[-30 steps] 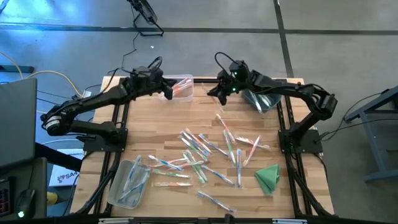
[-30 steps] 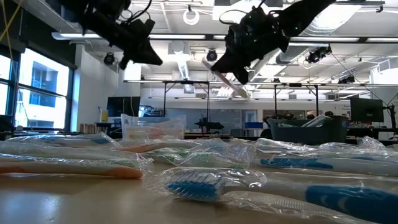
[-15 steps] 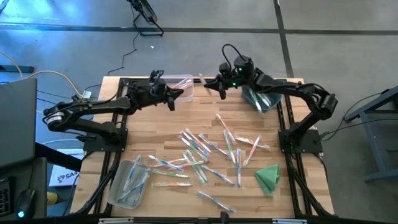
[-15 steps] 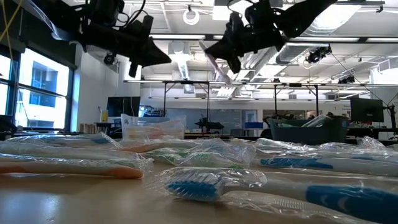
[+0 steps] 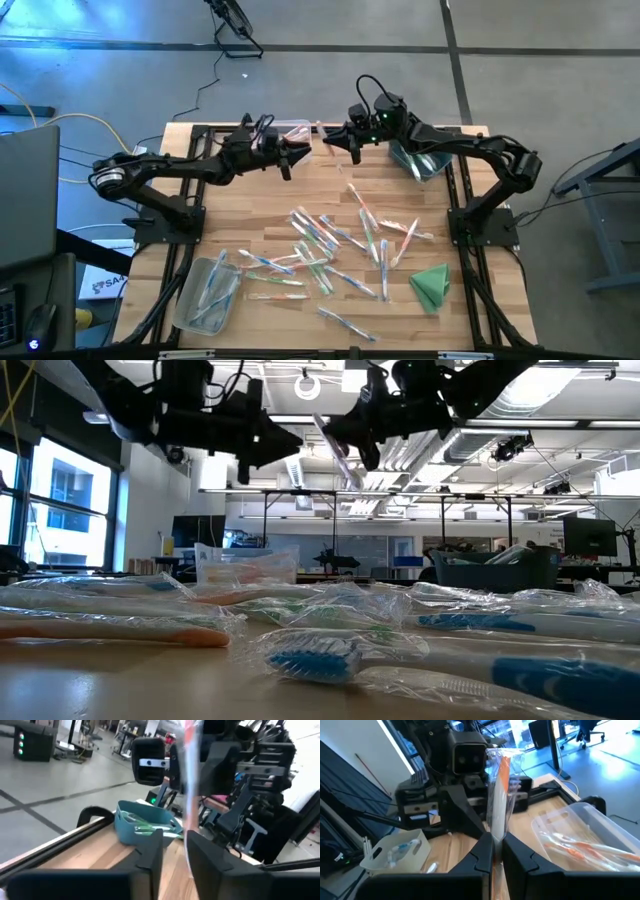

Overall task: Pick & Place Toothbrushes
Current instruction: Put the orange toothbrush into the transparent bin

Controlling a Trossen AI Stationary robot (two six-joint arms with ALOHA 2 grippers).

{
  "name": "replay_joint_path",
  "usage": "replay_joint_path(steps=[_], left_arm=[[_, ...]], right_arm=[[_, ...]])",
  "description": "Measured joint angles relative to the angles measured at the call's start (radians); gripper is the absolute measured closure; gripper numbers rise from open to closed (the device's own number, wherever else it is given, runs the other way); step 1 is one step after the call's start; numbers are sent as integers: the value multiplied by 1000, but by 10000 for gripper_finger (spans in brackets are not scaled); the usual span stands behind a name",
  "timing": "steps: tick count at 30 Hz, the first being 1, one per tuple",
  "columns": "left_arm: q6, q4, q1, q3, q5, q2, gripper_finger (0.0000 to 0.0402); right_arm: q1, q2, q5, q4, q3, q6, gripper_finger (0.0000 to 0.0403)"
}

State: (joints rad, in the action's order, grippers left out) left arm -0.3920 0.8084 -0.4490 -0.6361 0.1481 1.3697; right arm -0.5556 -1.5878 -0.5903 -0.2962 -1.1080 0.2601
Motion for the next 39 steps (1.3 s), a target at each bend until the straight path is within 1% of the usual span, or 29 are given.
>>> replay_joint_path(steps=[4,7,10,16,20,26,39], left_arm=[[-32,-6,6,-67,10,56,278],[-32,-29,6,-109,23,91,269],[-33,-32,6,-142,47,120,268],[-33,-34,6,-181,52,157,268],[-35,-34,7,-190,56,161,268],[-41,-34,12,-190,93,161,268],[-49,-33,44,-190,13,175,268]], right_arm=[[0,0,4,-8,0,-1,388],[0,0,5,-8,0,0,388],[0,0,6,-8,0,-2,388],[-1,0,6,-8,0,-2,388],[0,0,8,-12,0,-5,388],[0,0,15,-8,0,-21,388],[22,0,15,-8,0,-28,388]])
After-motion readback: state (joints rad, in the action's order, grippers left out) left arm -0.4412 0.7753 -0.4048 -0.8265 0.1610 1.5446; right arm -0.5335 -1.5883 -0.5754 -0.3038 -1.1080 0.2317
